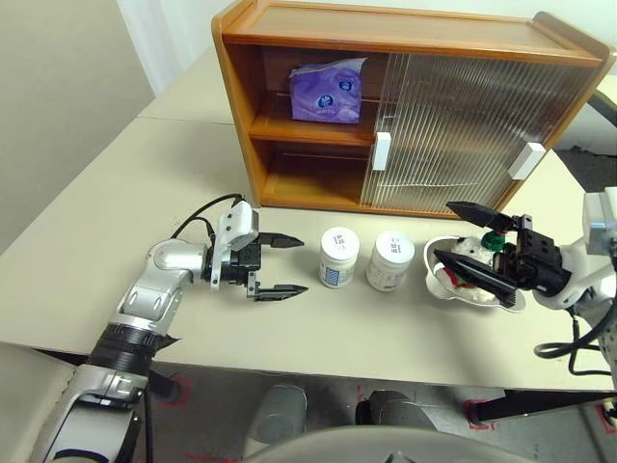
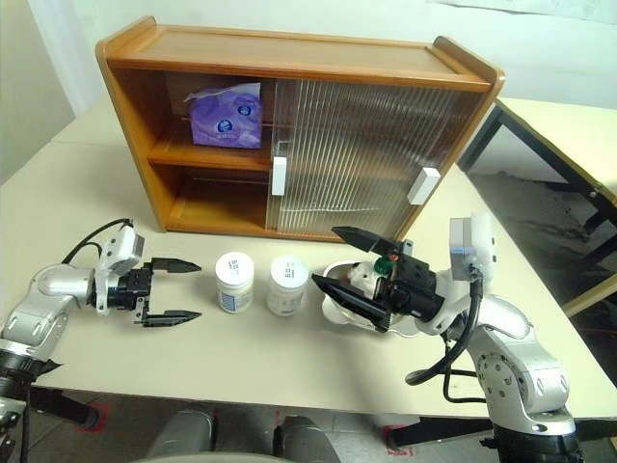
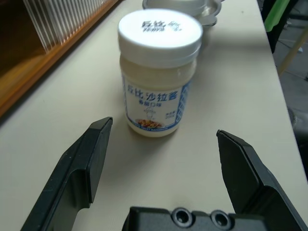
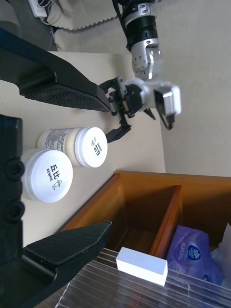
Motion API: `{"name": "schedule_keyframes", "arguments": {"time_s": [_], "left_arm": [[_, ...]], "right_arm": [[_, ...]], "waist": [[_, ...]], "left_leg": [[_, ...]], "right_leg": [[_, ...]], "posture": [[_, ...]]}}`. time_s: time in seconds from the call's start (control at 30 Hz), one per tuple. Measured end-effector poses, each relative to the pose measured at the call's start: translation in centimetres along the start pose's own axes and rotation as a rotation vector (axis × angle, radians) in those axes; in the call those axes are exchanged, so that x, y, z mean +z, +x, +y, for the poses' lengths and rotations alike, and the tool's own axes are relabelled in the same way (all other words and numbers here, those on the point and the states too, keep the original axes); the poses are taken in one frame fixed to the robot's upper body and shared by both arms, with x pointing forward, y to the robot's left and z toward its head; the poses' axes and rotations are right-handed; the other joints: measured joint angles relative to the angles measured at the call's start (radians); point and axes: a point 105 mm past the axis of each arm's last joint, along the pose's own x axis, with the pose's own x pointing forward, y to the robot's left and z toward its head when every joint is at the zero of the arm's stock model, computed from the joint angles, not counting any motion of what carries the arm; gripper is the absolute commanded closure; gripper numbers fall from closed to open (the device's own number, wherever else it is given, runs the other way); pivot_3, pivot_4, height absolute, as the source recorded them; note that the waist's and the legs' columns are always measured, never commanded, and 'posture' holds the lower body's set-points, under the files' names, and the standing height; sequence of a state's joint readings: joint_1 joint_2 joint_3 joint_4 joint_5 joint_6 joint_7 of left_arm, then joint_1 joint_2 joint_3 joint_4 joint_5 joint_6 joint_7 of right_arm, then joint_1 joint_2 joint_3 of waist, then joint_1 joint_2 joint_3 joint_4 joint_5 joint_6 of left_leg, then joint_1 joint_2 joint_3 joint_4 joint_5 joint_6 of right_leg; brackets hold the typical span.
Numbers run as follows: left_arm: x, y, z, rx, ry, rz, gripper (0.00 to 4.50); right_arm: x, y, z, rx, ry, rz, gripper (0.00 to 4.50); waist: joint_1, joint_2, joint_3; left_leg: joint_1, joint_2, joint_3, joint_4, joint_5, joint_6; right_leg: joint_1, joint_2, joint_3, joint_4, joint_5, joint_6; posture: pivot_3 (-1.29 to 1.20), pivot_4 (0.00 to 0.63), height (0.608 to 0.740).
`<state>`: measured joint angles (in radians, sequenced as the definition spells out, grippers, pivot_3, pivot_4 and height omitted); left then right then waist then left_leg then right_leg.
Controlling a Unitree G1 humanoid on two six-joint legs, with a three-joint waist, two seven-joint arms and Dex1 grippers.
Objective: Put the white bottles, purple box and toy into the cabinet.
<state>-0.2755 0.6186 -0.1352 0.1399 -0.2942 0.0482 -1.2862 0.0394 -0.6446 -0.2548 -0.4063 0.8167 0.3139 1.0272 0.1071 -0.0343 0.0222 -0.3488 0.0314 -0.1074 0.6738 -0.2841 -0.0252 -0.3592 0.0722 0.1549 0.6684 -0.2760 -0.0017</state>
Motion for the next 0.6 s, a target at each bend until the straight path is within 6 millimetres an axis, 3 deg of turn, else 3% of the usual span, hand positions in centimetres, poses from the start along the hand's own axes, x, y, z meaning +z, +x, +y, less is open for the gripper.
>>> {"name": "schedule_keyframes", "arguments": {"time_s": [0.3,0.6], "left_arm": [[-1.3,3.8,-0.5,-0.009,-0.077,0.011,0.04],[-2.2,5.6,0.0,0.043,-0.113,0.023,0.04]], "right_arm": [[0.2,0.5,0.2,-0.016,0.007,0.015,0.00],[0.5,0.7,0.2,-0.048,0.039,-0.039,0.00]], "waist": [[-0.005,0.000,0.000],[-0.005,0.001,0.000]], "left_leg": [[0.000,-0.001,0.002,0.000,0.000,0.000],[0.001,-0.002,0.002,0.000,0.000,0.001]], "right_leg": [[0.001,0.000,-0.001,0.000,-0.002,0.004],[0.001,0.001,-0.002,0.000,-0.002,0.008]], "posture": [[0.14,0.019,0.740],[0.13,0.015,0.740]]}}
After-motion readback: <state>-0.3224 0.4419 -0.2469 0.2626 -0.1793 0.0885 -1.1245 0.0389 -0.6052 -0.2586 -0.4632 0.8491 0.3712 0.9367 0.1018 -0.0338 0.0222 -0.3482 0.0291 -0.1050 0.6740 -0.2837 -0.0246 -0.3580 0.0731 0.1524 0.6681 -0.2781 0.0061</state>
